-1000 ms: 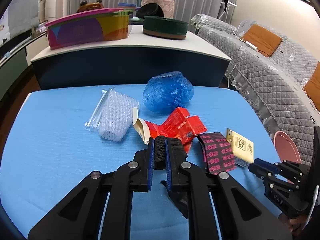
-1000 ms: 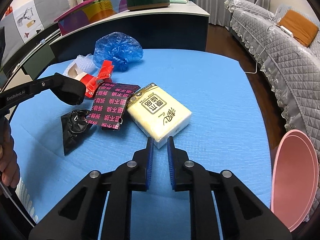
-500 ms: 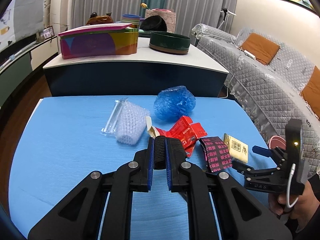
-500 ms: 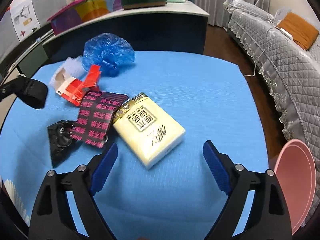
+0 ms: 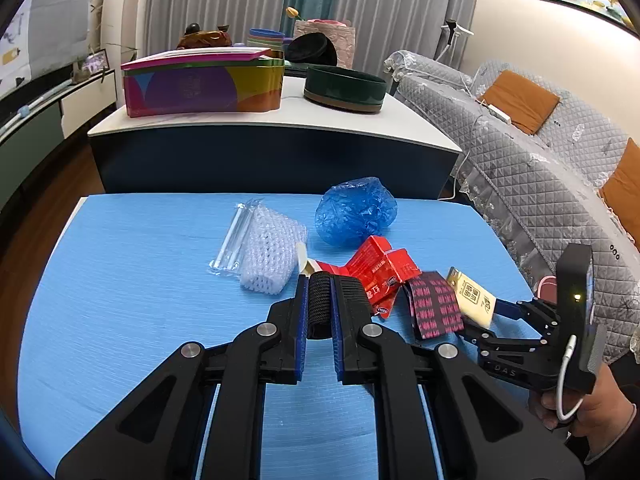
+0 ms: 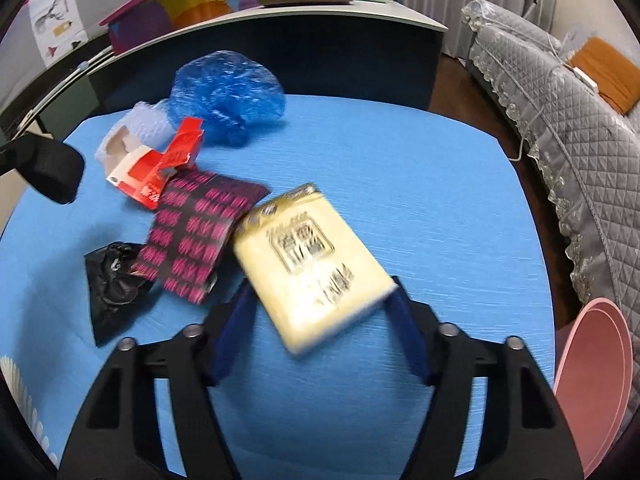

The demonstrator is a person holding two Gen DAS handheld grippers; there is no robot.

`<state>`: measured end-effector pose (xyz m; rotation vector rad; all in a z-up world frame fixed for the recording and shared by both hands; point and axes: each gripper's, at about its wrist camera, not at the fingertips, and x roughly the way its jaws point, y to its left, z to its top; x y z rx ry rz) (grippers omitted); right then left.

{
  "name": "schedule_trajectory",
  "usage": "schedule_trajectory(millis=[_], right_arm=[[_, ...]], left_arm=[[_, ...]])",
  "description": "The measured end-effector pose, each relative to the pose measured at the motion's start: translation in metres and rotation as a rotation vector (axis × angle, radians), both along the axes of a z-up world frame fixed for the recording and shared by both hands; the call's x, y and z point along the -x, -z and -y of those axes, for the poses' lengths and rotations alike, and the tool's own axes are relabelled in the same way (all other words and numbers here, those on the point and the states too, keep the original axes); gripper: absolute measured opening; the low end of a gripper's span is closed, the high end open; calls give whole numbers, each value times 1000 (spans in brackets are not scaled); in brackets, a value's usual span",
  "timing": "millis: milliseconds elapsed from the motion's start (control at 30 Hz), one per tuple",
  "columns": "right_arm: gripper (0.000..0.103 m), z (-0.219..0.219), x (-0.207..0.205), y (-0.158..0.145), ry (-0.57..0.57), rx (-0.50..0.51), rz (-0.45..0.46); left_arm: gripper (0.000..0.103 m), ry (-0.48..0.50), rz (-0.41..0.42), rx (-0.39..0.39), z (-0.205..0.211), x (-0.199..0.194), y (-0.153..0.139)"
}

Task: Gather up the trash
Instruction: 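Grasp the white tissue pack with the right tool, then carry the tissue pack with the right tool over the pink bin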

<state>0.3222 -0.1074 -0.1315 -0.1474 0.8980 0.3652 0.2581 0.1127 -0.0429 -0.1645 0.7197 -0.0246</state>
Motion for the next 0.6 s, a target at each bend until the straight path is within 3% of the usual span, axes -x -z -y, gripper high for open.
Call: schedule_trajectory(millis=[167, 600], right_arm=[[56, 6, 12, -11, -8, -12, 24], [53, 32, 55, -47, 41, -52, 109]], left_arm=[[10, 3, 12, -15, 6, 1, -3], [10, 33, 58, -66, 32, 24, -14]])
